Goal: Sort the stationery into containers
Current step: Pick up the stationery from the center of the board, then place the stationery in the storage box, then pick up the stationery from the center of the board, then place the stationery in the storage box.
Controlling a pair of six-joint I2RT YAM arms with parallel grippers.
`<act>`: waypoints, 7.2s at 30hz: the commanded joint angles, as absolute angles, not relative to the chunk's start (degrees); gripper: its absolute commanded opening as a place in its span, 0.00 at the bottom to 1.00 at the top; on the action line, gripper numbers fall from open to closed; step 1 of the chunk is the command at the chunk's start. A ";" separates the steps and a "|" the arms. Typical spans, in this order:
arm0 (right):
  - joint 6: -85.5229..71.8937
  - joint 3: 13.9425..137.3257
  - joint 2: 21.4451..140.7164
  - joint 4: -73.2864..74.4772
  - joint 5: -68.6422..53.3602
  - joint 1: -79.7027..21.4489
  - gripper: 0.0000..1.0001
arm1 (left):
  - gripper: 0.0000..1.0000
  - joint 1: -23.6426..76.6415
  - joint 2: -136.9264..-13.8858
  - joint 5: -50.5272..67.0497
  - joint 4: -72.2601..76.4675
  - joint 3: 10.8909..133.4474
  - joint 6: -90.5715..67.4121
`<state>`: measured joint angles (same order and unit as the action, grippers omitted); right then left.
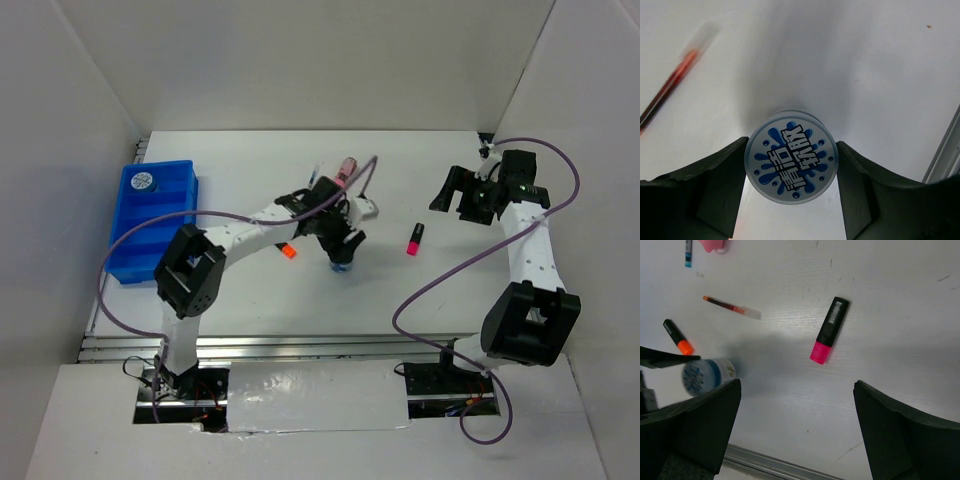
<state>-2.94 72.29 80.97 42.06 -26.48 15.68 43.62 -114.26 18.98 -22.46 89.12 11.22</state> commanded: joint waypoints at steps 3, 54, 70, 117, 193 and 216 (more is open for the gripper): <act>-2.55 72.33 79.54 42.45 -28.65 15.82 1.00 | 0.19 30.78 -98.03 20.39 -26.98 90.35 5.37; -1.84 73.92 82.97 43.07 -26.63 13.18 1.00 | 0.04 -15.03 -124.72 8.44 -24.44 113.92 4.22; -1.85 74.88 84.46 43.42 -27.33 13.10 1.00 | 0.77 -14.50 -124.81 7.65 -24.87 113.82 2.82; -2.55 73.48 83.41 42.80 -25.75 12.92 1.00 | 0.92 30.50 -142.03 0.26 -9.41 126.65 -8.61; -40.69 73.56 100.54 20.04 -57.48 2.29 1.00 | 0.00 34.36 -110.22 26.63 11.34 89.21 -42.80; -39.56 78.66 102.66 18.98 -60.47 0.53 0.07 | 0.63 38.94 -103.36 29.10 7.92 80.77 -39.82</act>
<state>-41.21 75.05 103.22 21.65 -59.44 0.86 37.21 -107.70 25.06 8.14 81.56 -40.93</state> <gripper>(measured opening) 0.593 0.590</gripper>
